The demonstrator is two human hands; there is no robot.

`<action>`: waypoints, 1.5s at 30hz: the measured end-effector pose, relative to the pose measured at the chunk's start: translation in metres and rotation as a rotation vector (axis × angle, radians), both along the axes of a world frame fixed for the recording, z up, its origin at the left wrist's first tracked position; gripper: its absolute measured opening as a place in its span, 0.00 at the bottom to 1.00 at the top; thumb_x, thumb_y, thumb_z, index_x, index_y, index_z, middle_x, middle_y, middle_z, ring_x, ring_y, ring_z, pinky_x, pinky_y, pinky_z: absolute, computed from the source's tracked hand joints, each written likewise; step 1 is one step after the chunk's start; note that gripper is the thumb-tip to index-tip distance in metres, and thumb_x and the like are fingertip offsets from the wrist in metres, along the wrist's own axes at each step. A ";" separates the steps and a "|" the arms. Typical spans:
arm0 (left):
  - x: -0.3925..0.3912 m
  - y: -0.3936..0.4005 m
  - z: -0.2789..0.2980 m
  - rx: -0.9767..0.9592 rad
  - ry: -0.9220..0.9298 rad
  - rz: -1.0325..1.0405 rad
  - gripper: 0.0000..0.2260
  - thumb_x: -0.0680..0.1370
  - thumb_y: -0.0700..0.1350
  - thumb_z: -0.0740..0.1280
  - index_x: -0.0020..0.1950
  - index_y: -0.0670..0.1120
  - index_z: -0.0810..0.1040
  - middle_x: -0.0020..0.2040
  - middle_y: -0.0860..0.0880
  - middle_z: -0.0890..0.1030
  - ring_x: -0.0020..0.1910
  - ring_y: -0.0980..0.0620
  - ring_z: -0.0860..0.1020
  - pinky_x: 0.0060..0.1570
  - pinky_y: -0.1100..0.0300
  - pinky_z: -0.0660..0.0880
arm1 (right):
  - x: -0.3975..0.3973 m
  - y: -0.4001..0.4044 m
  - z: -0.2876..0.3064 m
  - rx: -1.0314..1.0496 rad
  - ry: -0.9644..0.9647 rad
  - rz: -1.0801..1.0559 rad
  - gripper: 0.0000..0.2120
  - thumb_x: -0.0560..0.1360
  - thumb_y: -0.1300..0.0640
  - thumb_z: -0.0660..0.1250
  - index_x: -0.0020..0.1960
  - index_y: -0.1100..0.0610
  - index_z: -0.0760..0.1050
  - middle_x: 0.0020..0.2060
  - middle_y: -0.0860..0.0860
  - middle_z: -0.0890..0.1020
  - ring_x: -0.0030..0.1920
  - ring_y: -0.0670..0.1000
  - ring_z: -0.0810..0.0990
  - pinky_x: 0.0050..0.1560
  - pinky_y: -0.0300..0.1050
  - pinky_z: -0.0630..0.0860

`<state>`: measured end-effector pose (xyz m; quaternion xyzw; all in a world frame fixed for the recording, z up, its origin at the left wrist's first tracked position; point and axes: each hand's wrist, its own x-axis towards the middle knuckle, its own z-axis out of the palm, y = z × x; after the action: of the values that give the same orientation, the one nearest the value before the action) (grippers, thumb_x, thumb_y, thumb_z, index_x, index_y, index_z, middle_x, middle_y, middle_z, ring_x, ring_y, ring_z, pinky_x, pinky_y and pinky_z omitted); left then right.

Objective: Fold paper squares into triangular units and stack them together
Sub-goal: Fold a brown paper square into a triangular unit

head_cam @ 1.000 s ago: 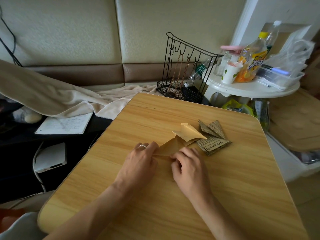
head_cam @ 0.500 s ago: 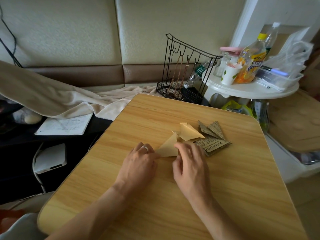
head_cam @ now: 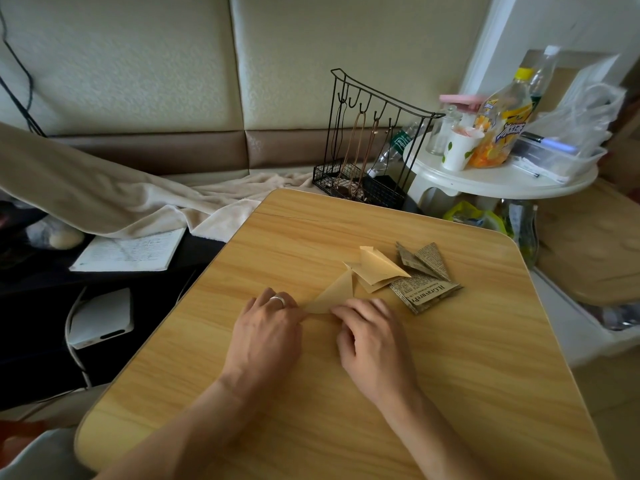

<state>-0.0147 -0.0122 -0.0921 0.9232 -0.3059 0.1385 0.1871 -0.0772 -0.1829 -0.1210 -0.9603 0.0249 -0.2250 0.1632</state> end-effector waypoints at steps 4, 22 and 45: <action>0.001 0.003 -0.001 -0.011 0.025 0.037 0.15 0.64 0.32 0.76 0.43 0.49 0.89 0.41 0.49 0.84 0.42 0.45 0.82 0.41 0.51 0.81 | 0.000 0.000 0.000 0.009 0.014 -0.005 0.18 0.76 0.56 0.59 0.59 0.53 0.84 0.54 0.46 0.82 0.56 0.52 0.77 0.57 0.51 0.77; 0.010 -0.004 -0.005 -0.054 0.034 -0.208 0.13 0.75 0.47 0.59 0.45 0.47 0.83 0.47 0.52 0.84 0.51 0.47 0.81 0.46 0.49 0.79 | -0.001 0.001 0.004 0.079 -0.029 0.102 0.04 0.72 0.62 0.65 0.44 0.55 0.77 0.45 0.47 0.83 0.48 0.51 0.81 0.52 0.52 0.78; 0.022 -0.005 -0.021 0.184 0.211 0.081 0.38 0.72 0.69 0.54 0.79 0.53 0.65 0.80 0.56 0.64 0.82 0.56 0.52 0.79 0.53 0.53 | -0.001 0.001 0.006 0.082 -0.052 0.165 0.08 0.74 0.63 0.65 0.49 0.55 0.81 0.49 0.47 0.82 0.51 0.51 0.80 0.53 0.51 0.79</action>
<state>0.0071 -0.0177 -0.1127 0.9574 -0.2585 0.0197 0.1270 -0.0785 -0.1815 -0.1153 -0.9455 -0.0493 -0.2343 0.2209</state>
